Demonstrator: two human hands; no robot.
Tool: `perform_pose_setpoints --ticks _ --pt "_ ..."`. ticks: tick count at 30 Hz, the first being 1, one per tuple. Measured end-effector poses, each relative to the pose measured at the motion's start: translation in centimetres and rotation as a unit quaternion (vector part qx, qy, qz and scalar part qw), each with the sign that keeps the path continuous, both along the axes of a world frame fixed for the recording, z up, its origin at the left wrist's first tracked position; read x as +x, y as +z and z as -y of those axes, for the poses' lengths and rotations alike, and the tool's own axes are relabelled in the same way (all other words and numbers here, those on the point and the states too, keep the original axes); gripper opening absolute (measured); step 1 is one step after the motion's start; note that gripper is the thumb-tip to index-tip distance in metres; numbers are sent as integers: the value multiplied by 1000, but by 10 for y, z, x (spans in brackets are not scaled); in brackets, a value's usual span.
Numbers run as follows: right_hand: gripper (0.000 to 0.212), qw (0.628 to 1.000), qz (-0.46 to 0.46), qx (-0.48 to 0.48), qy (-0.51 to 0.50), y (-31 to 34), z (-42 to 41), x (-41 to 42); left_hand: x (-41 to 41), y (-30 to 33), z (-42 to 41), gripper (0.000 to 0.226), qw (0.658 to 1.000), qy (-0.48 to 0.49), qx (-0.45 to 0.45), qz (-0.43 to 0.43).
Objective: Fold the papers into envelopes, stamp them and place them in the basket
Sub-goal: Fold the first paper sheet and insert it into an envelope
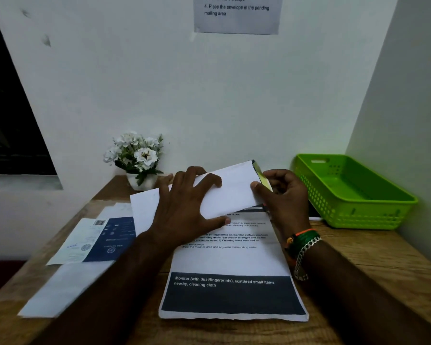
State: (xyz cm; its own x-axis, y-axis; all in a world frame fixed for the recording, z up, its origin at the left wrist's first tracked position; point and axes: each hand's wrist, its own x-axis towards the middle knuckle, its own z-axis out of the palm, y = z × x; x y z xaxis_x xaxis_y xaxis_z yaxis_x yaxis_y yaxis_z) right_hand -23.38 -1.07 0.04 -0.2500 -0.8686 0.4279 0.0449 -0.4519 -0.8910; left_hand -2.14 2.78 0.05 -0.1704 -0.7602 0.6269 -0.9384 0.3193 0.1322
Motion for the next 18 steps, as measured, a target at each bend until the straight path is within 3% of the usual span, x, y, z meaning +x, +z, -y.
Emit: perform_pose_setpoints --ticks 6,9,13,18 --pt "7 999 19 -34 5 6 -6 1 -4 2 -2 73 1000 10 -28 -8" --pt "19 999 26 -9 29 12 -12 0 -5 3 -3 72 999 14 -38 -17" --pt "9 999 22 -9 33 17 -16 -2 -6 3 -4 72 998 15 -51 -30" --pt "21 997 53 -11 57 29 -24 -5 -10 5 -4 73 995 -18 -71 -63"
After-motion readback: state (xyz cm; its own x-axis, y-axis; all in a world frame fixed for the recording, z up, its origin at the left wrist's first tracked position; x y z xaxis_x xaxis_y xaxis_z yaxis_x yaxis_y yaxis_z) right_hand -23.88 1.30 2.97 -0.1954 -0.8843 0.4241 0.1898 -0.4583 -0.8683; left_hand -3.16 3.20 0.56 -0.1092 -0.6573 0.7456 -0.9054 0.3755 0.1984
